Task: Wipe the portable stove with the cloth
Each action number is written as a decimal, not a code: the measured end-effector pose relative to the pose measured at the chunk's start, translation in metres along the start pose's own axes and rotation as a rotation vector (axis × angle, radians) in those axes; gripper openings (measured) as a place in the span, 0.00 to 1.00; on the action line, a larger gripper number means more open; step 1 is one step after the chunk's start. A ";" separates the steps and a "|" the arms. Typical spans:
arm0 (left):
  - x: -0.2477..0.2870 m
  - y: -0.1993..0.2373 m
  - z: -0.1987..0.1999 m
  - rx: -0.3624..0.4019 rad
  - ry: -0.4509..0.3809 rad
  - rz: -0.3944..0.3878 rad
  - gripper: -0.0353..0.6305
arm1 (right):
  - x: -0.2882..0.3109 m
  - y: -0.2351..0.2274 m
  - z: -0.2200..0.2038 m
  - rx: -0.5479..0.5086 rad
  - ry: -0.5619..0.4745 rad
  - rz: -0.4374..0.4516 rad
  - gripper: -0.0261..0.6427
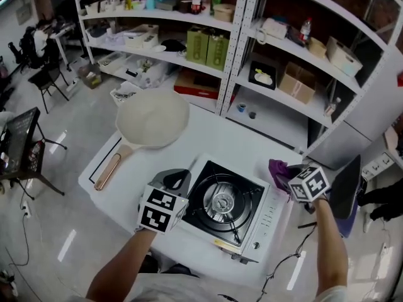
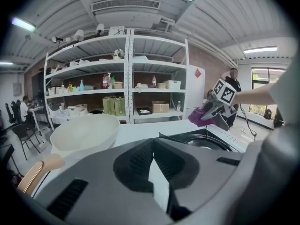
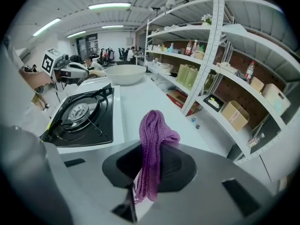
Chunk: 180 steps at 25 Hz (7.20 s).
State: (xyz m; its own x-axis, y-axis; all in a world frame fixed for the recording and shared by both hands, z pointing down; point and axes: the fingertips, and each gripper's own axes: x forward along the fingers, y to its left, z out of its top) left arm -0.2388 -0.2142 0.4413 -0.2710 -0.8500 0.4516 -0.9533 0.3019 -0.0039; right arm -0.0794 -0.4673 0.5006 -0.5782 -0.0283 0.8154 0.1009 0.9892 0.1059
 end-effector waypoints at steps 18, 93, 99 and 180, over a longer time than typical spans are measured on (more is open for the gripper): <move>-0.020 0.032 -0.023 -0.029 0.020 0.015 0.06 | 0.054 0.057 0.095 -0.067 -0.076 0.056 0.14; -0.058 0.095 -0.075 -0.043 -0.008 -0.097 0.06 | 0.099 0.181 0.281 -0.363 -0.138 0.048 0.14; -0.066 0.112 -0.087 -0.076 0.010 -0.031 0.06 | 0.135 0.189 0.279 -0.485 -0.135 0.100 0.13; -0.224 0.092 -0.152 -0.068 -0.022 -0.082 0.06 | 0.085 0.458 0.176 -0.533 0.028 0.306 0.13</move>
State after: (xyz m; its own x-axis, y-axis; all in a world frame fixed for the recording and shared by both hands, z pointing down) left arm -0.2453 0.0694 0.4760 -0.1960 -0.8820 0.4286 -0.9615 0.2587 0.0927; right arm -0.2248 0.0089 0.5180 -0.4381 0.2343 0.8679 0.6537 0.7457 0.1287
